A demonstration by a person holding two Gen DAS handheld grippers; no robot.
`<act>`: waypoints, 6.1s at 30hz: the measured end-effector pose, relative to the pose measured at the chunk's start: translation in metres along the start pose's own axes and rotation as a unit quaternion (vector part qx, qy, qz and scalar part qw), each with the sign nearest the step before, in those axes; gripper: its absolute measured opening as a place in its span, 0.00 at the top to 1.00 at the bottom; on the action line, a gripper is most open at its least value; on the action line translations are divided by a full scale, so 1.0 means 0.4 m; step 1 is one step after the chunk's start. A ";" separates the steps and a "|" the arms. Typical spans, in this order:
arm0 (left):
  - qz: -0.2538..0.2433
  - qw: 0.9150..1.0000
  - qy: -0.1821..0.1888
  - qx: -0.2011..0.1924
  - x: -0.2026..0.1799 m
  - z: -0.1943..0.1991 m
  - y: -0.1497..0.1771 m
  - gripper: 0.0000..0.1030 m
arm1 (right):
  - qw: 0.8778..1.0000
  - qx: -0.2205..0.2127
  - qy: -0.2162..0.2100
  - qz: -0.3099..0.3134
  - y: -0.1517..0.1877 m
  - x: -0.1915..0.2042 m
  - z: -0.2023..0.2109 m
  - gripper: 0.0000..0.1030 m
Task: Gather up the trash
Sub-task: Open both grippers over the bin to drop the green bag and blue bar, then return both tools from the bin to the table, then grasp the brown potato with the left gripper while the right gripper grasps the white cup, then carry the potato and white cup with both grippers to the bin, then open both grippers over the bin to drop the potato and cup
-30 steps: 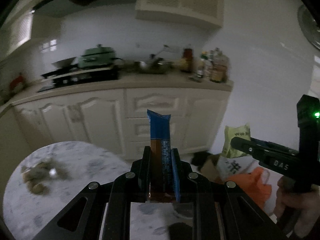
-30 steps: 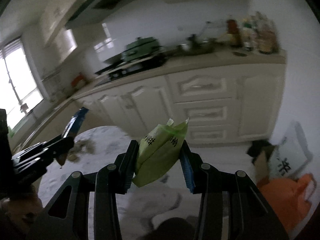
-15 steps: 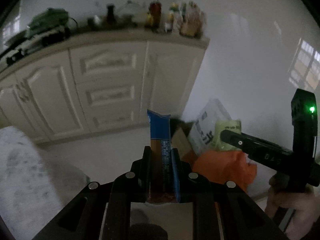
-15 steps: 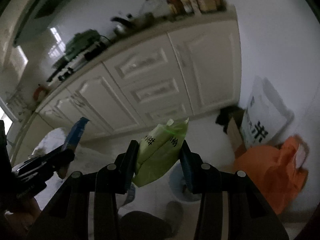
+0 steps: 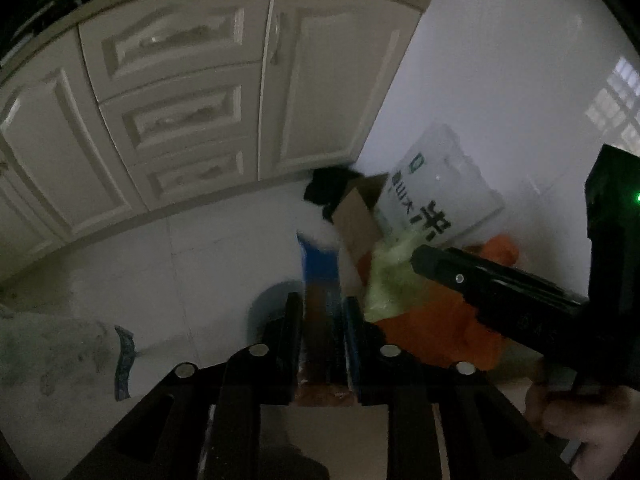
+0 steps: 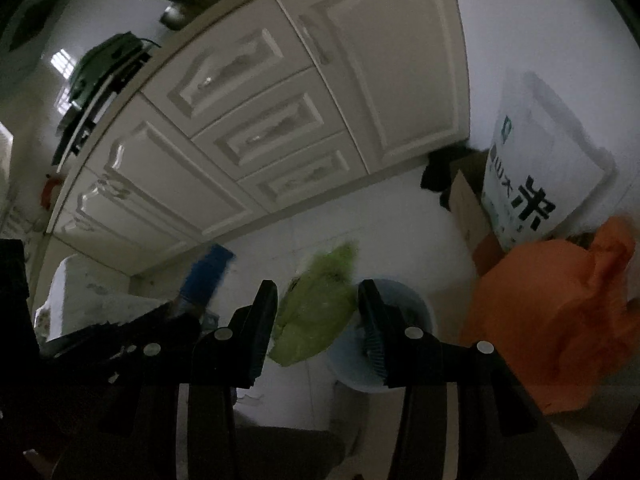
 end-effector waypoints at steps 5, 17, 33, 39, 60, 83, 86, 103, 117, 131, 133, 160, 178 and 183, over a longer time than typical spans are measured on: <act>0.012 0.999 -0.038 -0.017 0.001 -0.016 -0.049 0.18 | 1.000 0.005 0.008 -0.019 0.009 -0.030 -0.018 0.17; 0.002 0.992 -0.085 -0.089 -0.039 0.167 0.029 0.01 | 0.999 -0.008 0.043 -0.028 0.046 -0.013 0.068 0.00; 0.021 0.974 -0.057 -0.217 0.032 0.704 0.342 0.01 | 0.994 -0.092 0.013 0.059 0.048 0.274 0.321 0.00; 0.045 0.957 -0.076 -0.277 0.110 0.889 0.482 0.01 | 0.986 -0.121 -0.008 0.112 0.054 0.432 0.407 0.00; 0.197 0.874 -0.215 -0.388 0.332 1.306 1.012 0.01 | 0.923 -0.159 -0.117 0.331 0.262 1.049 0.525 0.00; 0.328 0.859 -0.264 -0.293 0.608 1.184 1.118 0.01 | 0.898 -0.016 -0.122 0.421 0.401 1.356 0.085 0.00; 0.331 0.864 -0.263 -0.273 0.688 1.144 1.043 0.01 | 0.906 0.002 -0.110 0.409 0.374 1.364 -0.004 0.00; 0.367 0.883 -0.225 -0.187 0.985 0.830 0.769 0.34 | 0.890 0.045 -0.096 0.444 0.345 1.428 -0.264 0.39; 0.346 0.891 -0.210 -0.203 0.988 0.854 0.831 0.76 | 0.887 0.046 -0.141 0.437 0.390 1.372 -0.187 0.78; 0.279 0.903 -0.204 -0.257 0.729 0.969 0.837 0.76 | 0.898 0.029 -0.177 0.401 0.421 1.233 0.051 0.78; 0.264 0.906 -0.198 -0.265 0.687 0.978 0.828 0.76 | 0.902 0.020 -0.176 0.394 0.413 1.204 0.087 0.78; 0.042 0.970 -0.039 -0.237 0.099 0.772 0.523 0.76 | 0.974 -0.109 -0.030 0.197 0.076 0.471 0.387 0.78; -0.009 0.995 -0.005 -0.102 -0.021 0.333 0.181 0.76 | 0.995 -0.018 0.021 0.098 0.025 0.133 0.117 0.78; -0.014 0.997 -0.007 -0.070 -0.055 0.211 0.121 0.76 | 0.996 0.014 0.020 0.083 0.027 0.081 0.027 0.77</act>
Point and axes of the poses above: each gripper's, at about its wrist camera, not at the fingertips, and z roughly against the way its jaws point, x to its left, y to its underside, the point moved 6 cm from there along -z, roughly the way its jaws point, and after that the axes turned 4 degrees about z, right-handed, at the moved point
